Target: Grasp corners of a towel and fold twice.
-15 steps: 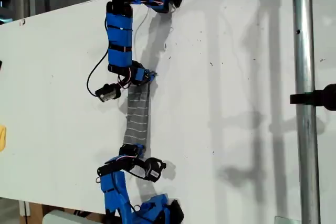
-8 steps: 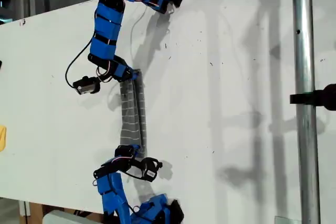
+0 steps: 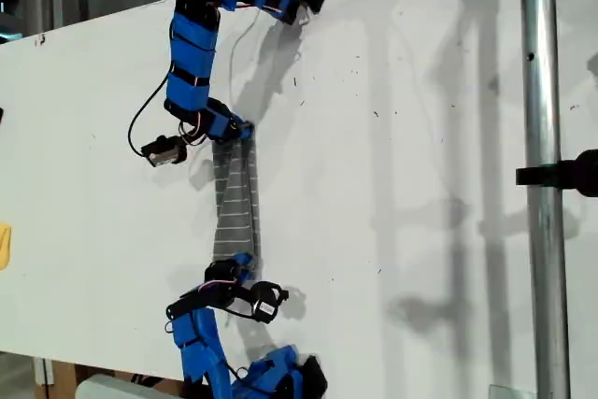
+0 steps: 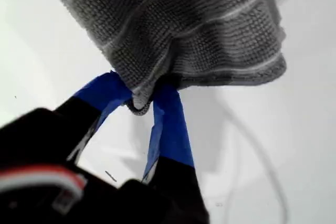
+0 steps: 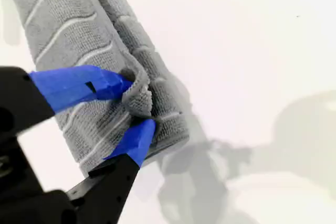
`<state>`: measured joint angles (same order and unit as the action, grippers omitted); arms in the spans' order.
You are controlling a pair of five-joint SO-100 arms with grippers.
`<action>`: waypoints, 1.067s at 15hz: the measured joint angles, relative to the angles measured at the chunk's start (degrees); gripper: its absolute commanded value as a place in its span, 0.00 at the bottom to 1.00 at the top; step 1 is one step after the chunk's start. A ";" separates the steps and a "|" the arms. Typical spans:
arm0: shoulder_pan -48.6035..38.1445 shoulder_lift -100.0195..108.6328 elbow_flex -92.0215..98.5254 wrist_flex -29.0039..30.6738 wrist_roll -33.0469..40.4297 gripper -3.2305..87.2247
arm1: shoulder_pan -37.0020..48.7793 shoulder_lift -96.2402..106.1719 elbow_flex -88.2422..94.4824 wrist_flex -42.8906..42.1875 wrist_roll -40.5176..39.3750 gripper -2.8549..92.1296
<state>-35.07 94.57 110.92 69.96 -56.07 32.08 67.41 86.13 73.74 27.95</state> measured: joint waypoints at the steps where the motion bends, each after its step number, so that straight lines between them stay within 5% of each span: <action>1: -1.32 1.32 0.00 3.16 0.09 0.35 | 1.05 0.26 0.00 1.93 0.18 0.54; 3: -4.04 8.79 -0.88 10.55 0.26 0.34 | 3.87 7.12 0.09 6.68 0.35 0.51; 7: -3.25 38.32 3.52 18.81 -6.86 0.16 | 8.88 35.07 12.57 15.91 10.72 0.50; 9: 7.47 57.04 15.73 14.77 -14.41 0.01 | 6.42 54.58 28.21 15.82 23.38 0.52; 13: 33.84 86.84 46.32 0.79 -30.32 0.01 | -11.25 76.90 52.38 16.35 51.68 0.55; 16: 38.14 101.34 60.47 0.88 -34.19 0.01 | -10.63 81.47 55.28 15.38 54.23 0.55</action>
<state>3.08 195.91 171.39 70.84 -90.26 21.45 148.89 141.42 89.12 82.18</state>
